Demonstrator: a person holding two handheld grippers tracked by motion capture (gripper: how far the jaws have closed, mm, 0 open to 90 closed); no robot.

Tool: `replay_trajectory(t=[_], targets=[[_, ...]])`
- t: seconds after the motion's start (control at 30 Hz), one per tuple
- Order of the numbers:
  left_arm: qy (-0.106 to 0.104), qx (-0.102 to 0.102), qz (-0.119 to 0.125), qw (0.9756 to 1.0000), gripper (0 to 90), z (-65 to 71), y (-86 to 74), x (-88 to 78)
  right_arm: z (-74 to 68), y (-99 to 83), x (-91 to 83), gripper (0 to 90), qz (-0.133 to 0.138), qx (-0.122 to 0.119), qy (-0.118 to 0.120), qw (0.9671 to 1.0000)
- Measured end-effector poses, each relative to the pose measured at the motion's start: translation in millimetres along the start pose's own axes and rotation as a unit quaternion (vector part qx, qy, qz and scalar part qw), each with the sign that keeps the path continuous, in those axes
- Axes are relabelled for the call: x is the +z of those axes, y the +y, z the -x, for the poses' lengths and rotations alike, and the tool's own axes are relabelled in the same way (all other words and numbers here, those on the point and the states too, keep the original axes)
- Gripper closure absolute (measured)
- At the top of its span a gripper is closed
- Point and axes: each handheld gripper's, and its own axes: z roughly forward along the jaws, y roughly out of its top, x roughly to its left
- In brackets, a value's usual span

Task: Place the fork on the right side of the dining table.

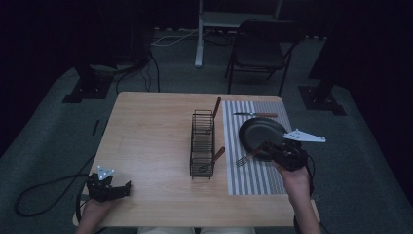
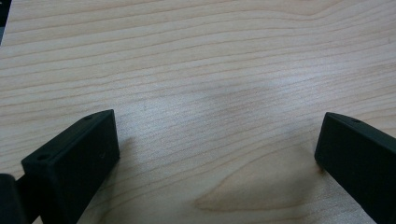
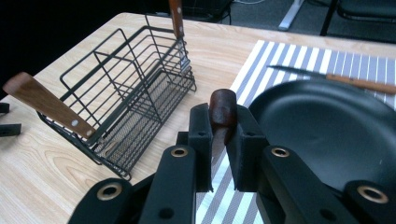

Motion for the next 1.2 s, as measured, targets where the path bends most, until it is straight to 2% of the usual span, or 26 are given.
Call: replay_trajectory(t=[0.37,0.53,0.73,1.2], targets=[[0.0,0.0,0.0,1.0,0.0,0.0,0.0,-0.1,9.1,-30.7,-6.6,81.1,0.004,0.048,0.001,0.9989],[0.0,0.001,-0.001,1.0,0.0,-0.1,0.0,-0.1,13.8,-40.3,-4.1,81.1,0.001,0.059,-0.005,0.9983],[0.0,0.001,-0.001,1.0,0.0,-0.1,0.1,-0.2,25.0,-50.4,-7.1,80.7,0.013,0.085,-0.002,0.9963],[0.0,0.001,-0.001,1.0,0.0,0.0,0.0,-0.1,48.2,-62.4,-6.3,70.8,-0.008,0.098,-0.027,0.9948]])
